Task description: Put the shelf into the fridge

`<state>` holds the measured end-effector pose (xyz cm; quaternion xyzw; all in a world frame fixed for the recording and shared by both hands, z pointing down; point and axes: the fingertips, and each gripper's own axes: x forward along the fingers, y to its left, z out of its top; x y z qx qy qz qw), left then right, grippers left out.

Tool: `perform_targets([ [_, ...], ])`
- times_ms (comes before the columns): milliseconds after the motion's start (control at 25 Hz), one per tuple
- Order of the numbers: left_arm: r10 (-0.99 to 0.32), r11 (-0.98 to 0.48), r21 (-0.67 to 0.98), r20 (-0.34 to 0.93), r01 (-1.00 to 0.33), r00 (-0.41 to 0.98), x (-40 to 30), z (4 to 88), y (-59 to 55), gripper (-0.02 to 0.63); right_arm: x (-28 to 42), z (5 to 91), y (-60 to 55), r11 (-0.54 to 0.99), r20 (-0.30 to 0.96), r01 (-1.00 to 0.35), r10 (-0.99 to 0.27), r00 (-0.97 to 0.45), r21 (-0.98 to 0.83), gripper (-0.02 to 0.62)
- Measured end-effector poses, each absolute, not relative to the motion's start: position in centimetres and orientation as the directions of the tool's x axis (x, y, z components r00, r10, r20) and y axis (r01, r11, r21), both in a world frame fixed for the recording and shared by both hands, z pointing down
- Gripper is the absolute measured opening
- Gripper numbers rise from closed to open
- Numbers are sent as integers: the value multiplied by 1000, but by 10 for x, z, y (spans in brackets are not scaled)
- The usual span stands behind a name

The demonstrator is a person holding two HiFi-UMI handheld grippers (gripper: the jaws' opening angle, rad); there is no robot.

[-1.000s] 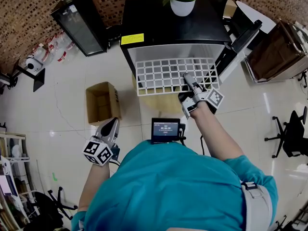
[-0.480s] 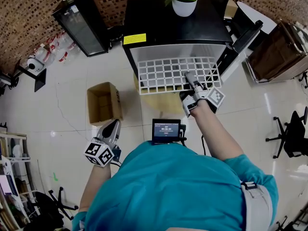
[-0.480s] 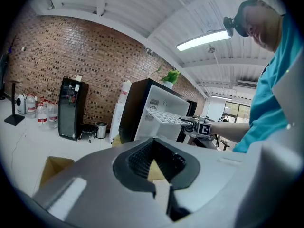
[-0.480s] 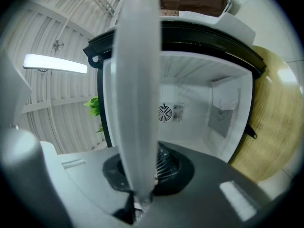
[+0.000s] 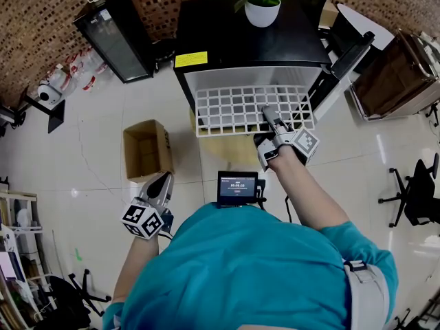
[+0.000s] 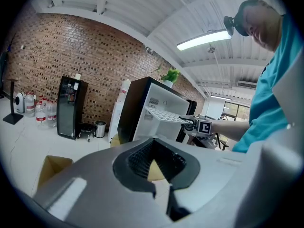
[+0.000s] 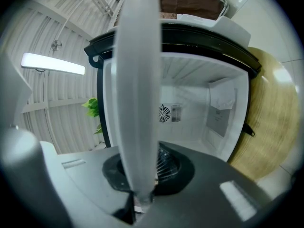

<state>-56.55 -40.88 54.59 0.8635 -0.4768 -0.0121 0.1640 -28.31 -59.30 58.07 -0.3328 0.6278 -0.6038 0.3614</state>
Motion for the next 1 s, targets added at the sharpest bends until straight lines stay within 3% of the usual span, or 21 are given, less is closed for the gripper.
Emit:
perform_targets([
  [240, -827, -491, 296, 135, -819, 545, -564, 550, -407, 2, -282, 579, -597, 55, -49, 3, -862, -505, -998, 30],
  [600, -835, -478, 309, 133, -823, 535, -567, 552, -406, 2, -283, 583, -609, 81, -122, 104, -857, -500, -991, 32],
  [760, -832, -480, 311, 134, -820, 538, -565, 552, -406, 2, -283, 581, -602, 32, -64, 73, -872, -484, -997, 31],
  [1000, -836, -467, 321, 142, -824, 530, -564, 553, -404, 2, -308, 578, -593, 35, -75, 83, -840, -537, -996, 29],
])
